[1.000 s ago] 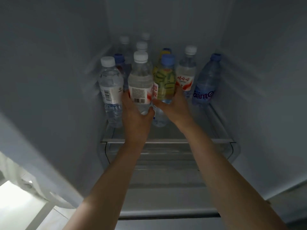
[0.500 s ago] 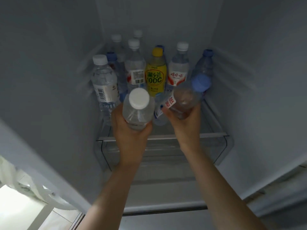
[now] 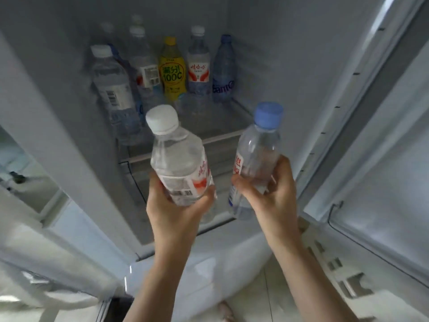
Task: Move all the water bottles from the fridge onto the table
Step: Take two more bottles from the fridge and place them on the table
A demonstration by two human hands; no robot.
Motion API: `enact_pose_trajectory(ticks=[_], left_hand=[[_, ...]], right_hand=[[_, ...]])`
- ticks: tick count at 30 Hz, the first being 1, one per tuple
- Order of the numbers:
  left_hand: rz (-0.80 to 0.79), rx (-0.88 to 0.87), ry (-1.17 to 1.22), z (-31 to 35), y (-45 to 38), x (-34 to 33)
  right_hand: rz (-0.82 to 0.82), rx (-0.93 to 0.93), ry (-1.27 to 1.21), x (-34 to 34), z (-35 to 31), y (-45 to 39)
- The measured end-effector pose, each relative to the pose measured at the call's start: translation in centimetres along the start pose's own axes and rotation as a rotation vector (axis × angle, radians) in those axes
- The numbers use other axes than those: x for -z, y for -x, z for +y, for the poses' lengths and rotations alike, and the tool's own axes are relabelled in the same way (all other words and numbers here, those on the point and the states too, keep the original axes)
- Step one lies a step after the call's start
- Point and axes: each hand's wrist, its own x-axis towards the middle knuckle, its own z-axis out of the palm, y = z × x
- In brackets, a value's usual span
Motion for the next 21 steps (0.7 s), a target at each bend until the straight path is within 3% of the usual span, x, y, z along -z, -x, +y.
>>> enact_pose_trajectory(ticks=[14, 21], left_hand=[[-0.612, 0.058, -0.094, -0.9, 18.0, -0.5], [-0.816, 0.098, -0.163, -0.1, 30.3, -3.6]], right_hand=[[0.368, -0.276, 0.36, 12.8, -3.0, 21.1], [0.608, -0.458, 0.448, 22.4, -4.6, 32.4]])
